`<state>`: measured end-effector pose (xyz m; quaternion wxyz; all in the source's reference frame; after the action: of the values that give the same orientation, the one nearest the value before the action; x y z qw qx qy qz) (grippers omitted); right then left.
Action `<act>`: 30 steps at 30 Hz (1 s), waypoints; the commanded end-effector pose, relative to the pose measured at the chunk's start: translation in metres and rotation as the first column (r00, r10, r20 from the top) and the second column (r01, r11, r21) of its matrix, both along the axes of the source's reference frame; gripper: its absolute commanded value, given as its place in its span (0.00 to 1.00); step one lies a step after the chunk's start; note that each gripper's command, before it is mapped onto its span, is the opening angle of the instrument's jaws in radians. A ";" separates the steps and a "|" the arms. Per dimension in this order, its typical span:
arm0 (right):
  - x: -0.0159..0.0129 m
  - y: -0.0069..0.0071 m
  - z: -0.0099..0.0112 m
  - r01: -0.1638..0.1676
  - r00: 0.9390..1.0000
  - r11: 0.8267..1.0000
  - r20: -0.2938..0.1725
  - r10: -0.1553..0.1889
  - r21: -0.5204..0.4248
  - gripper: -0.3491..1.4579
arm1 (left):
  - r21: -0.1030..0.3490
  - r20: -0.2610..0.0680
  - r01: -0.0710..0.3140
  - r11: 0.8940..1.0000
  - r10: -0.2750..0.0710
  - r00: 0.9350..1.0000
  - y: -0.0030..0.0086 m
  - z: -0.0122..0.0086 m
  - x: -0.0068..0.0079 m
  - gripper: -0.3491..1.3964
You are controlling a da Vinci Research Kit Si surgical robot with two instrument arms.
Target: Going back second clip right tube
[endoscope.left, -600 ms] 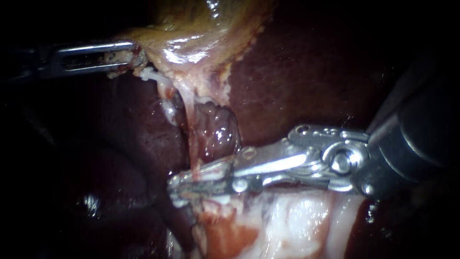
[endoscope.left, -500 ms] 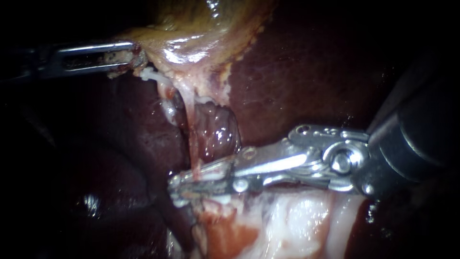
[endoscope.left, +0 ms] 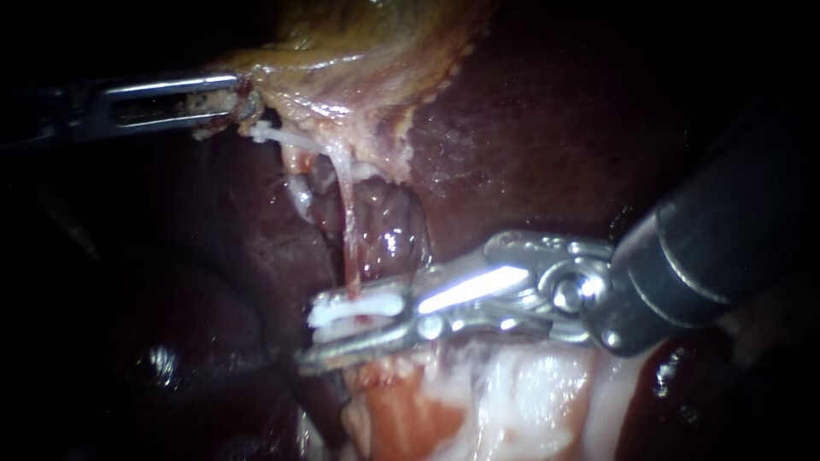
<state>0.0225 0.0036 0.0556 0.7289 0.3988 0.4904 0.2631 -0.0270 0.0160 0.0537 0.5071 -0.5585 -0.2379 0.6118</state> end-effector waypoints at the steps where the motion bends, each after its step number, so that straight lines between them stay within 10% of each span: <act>1: -0.0001 0.0002 0.0002 -0.030 1.000 0.999 0.008 0.030 -0.029 0.47 | -0.001 -0.001 0.000 1.000 0.000 1.000 0.0000 -0.0002 0.0000 0.00; 10: -0.0017 0.0006 0.0011 -0.073 0.997 0.987 0.016 0.076 -0.144 0.47 | -0.002 -0.004 0.004 1.000 -0.004 1.000 -0.0002 0.0000 -0.0002 0.00; 17: -0.0030 0.0004 0.0010 -0.047 0.999 0.972 0.000 0.048 -0.228 0.47 | -0.002 -0.004 0.005 1.000 -0.005 1.000 -0.0002 -0.0001 -0.0002 0.00; 30: -0.0144 0.0021 -0.0014 -0.034 0.999 0.908 -0.034 0.022 -0.417 0.47 | -0.002 -0.004 0.005 1.000 -0.005 1.000 -0.0004 -0.0003 -0.0001 0.00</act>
<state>0.0077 0.0058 0.0541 0.7880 0.2288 0.5497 0.1568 -0.0272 0.0157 0.0535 0.5084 -0.5584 -0.2349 0.6120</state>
